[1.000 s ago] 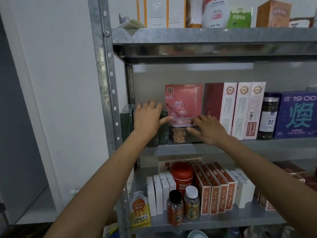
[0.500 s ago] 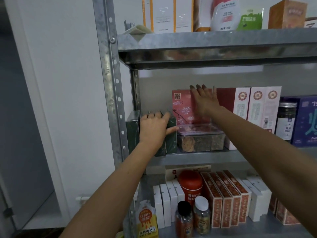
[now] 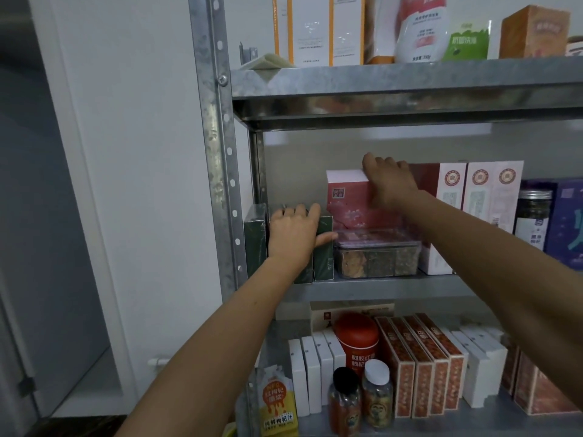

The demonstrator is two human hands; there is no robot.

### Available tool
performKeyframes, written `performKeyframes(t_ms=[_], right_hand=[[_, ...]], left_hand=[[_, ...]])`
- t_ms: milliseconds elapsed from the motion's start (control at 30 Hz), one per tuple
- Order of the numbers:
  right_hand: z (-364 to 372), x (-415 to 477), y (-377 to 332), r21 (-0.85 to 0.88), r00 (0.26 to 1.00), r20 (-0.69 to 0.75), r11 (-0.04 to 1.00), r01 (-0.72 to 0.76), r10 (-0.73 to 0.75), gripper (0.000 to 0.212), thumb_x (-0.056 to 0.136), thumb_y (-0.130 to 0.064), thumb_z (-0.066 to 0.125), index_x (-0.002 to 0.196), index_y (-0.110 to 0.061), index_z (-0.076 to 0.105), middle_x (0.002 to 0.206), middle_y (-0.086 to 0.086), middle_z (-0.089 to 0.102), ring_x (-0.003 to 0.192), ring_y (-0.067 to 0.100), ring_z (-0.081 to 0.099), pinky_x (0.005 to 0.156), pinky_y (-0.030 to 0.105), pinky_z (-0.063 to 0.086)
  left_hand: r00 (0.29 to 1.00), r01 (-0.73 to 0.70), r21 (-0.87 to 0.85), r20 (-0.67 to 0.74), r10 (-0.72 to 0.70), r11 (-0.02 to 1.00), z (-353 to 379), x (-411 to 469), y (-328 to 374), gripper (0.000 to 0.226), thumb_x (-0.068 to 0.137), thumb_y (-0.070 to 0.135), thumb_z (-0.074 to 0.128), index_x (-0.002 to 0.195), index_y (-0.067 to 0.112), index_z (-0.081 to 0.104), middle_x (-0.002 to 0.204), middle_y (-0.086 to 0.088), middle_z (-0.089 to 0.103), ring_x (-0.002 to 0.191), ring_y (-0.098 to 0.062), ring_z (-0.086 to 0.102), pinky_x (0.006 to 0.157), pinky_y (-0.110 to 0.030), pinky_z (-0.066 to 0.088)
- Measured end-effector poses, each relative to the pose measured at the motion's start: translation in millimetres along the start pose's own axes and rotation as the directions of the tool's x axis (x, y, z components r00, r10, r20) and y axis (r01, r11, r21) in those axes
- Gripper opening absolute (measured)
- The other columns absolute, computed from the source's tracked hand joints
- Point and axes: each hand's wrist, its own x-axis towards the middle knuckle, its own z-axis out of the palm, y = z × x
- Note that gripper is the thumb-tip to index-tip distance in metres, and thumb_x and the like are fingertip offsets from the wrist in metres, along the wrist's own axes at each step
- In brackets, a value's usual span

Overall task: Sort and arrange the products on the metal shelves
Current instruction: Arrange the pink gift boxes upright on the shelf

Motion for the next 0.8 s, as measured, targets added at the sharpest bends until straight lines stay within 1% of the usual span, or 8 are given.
performKeyframes(t_ms=[100, 300, 400, 467, 567, 667, 733, 800], right_hand=[[8, -16, 0, -0.030, 0.994, -0.101, 0.999, 0.040, -0.043, 0.067, 0.075, -0.011, 0.074, 0.133, -0.011, 0.041, 0.129, 0.014, 0.050, 0.122, 0.032, 0.044, 0.106, 0.044, 0.031], [5, -44, -1, -0.098, 0.964, -0.266, 0.995, -0.008, -0.018, 0.055, 0.075, -0.010, 0.076, 0.122, -0.010, 0.047, 0.119, 0.013, 0.051, 0.111, 0.031, 0.046, 0.101, 0.040, 0.033], [-7, -56, -1, -0.074, 0.937, -0.350, 0.997, -0.027, 0.000, 0.055, 0.069, -0.006, 0.079, 0.116, -0.009, 0.050, 0.113, 0.015, 0.052, 0.105, 0.033, 0.048, 0.096, 0.041, 0.035], [-18, -64, -1, -0.047, 0.925, -0.380, 0.998, -0.033, 0.013, 0.054, 0.070, -0.007, 0.079, 0.115, -0.008, 0.050, 0.113, 0.016, 0.052, 0.104, 0.034, 0.047, 0.095, 0.042, 0.035], [-34, -75, -3, -0.036, 0.904, -0.428, 0.999, -0.009, -0.007, 0.055, 0.070, -0.006, 0.080, 0.116, -0.007, 0.051, 0.114, 0.018, 0.053, 0.104, 0.035, 0.048, 0.095, 0.042, 0.035], [-51, -89, -7, -0.046, 0.864, -0.504, 0.999, -0.003, -0.021, 0.055, 0.069, -0.006, 0.083, 0.115, -0.006, 0.052, 0.112, 0.018, 0.054, 0.101, 0.036, 0.050, 0.093, 0.040, 0.033], [-61, -100, -8, -0.045, 0.819, -0.573, 0.999, 0.019, -0.041, 0.056, 0.068, -0.009, 0.086, 0.113, -0.005, 0.052, 0.109, 0.019, 0.056, 0.099, 0.035, 0.049, 0.090, 0.039, 0.031], [-70, -111, -9, -0.044, 0.760, -0.646, 0.997, 0.056, -0.071, 0.059, 0.069, -0.012, 0.086, 0.112, -0.007, 0.047, 0.107, 0.021, 0.057, 0.098, 0.033, 0.043, 0.088, 0.039, 0.030]], left_hand=[[1.000, -0.019, 0.006, 0.018, 0.019, 1.000, -3, 0, -2, 0.068, 0.087, 0.073, 0.038, 0.120, 0.014, 0.046, 0.117, -0.010, 0.063, 0.107, -0.028, 0.060, 0.090, -0.038, 0.042], [0.989, -0.071, -0.005, 0.133, 0.071, 0.997, -12, 4, -6, 0.073, 0.086, 0.070, 0.047, 0.126, 0.010, 0.040, 0.123, -0.015, 0.058, 0.113, -0.030, 0.057, 0.094, -0.040, 0.043], [0.982, -0.054, -0.068, 0.175, 0.065, 0.996, -16, 6, -6, 0.075, 0.085, 0.070, 0.050, 0.126, 0.009, 0.040, 0.125, -0.015, 0.058, 0.114, -0.030, 0.056, 0.096, -0.041, 0.042], [0.981, -0.013, -0.180, 0.191, 0.048, 0.984, -19, 7, -7, 0.081, 0.083, 0.070, 0.053, 0.132, 0.009, 0.036, 0.131, -0.015, 0.053, 0.119, -0.031, 0.053, 0.100, -0.042, 0.040], [0.993, 0.068, -0.448, 0.118, -0.017, 0.891, -23, 5, -6, 0.096, 0.082, 0.059, 0.065, 0.150, 0.010, 0.018, 0.153, -0.013, 0.031, 0.138, -0.030, 0.036, 0.112, -0.043, 0.031], [0.994, 0.083, -0.647, -0.004, -0.112, 0.758, -29, 2, 2, 0.100, 0.081, 0.042, 0.075, 0.154, 0.016, 0.012, 0.161, -0.009, 0.017, 0.147, -0.026, 0.020, 0.117, -0.046, 0.025], [0.991, 0.039, -0.697, -0.063, -0.115, 0.716, -35, 2, 7, 0.100, 0.079, 0.035, 0.078, 0.154, 0.017, 0.014, 0.161, -0.007, 0.016, 0.147, -0.024, 0.018, 0.117, -0.046, 0.023], [0.985, -0.013, -0.737, -0.125, -0.118, 0.676, -43, 3, 12, 0.098, 0.077, 0.029, 0.081, 0.153, 0.018, 0.019, 0.158, -0.007, 0.023, 0.145, -0.023, 0.022, 0.116, -0.046, 0.025]])
